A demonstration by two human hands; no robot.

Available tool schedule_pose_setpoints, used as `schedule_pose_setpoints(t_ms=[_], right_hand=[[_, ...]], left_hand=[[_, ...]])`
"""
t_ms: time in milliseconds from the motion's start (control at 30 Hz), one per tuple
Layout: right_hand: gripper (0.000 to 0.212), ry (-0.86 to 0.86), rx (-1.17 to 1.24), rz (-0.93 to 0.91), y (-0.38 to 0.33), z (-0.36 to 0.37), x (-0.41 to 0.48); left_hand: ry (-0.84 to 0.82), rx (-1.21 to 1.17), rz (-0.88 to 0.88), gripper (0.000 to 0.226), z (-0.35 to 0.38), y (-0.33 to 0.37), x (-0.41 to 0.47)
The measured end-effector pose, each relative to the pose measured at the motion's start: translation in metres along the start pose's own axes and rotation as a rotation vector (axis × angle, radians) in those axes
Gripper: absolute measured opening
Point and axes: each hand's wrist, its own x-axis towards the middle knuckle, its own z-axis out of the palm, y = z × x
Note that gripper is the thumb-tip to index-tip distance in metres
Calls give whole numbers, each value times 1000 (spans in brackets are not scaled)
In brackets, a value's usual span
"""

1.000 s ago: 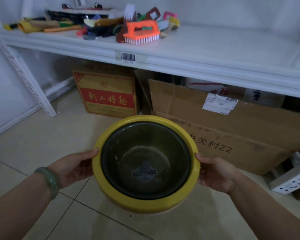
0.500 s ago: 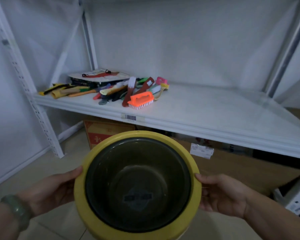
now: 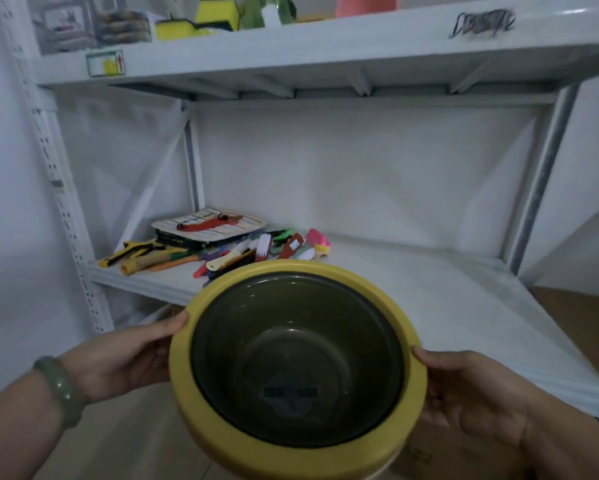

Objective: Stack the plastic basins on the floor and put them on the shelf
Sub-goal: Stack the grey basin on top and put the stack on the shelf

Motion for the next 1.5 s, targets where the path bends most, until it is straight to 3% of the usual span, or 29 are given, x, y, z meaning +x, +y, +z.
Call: schedule_pose_setpoints(t_ms=[133, 233, 367, 733, 1033, 1233, 1500], right_hand=[[63, 34, -9, -76, -38, -4, -18], [56, 79, -6, -129, -63, -13, -29], [31, 187, -23, -201, -93, -32, -39], [48, 361, 69, -243, -128, -95, -17], [33, 454, 163, -305, -138, -120, 14], [25, 524, 202, -417, -140, -126, 24], [41, 592, 123, -484, -125, -127, 32]], left_hand=[[-15, 9, 46, 79, 27, 37, 19], [14, -43, 74, 41, 55, 60, 41], [13, -63, 95, 23, 92, 78, 77], [57, -104, 71, 23, 170, 85, 175], [122, -284, 138, 17, 209, 69, 229], [13, -359, 189, 12, 212, 68, 250], [-74, -312, 198, 17, 209, 72, 262]])
